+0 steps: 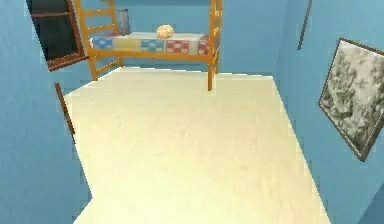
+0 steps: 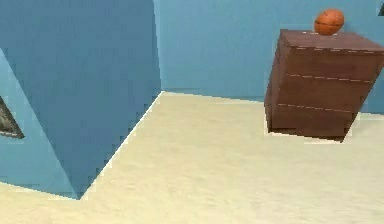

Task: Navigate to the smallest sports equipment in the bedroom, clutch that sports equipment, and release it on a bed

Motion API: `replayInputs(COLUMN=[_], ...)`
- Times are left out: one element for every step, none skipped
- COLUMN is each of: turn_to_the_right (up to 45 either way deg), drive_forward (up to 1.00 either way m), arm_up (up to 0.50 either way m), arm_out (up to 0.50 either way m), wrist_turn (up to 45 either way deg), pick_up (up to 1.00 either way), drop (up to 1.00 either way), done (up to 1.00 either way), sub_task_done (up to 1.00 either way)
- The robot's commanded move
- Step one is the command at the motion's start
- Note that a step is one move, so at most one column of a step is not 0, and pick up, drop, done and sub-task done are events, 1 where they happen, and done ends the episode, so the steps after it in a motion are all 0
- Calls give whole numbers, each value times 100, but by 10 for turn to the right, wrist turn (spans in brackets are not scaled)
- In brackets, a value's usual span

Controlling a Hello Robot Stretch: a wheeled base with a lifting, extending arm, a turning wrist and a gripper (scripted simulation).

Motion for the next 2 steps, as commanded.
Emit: replayInputs(turn_to_the_right=[0,0], drive_forward=[100,35], arm_up=[0,0], arm_out=[0,0], wrist_turn=[0,0], pick_up=[0,0], drop=[0,0], done=[0,0], sub_task_done=[0,0])
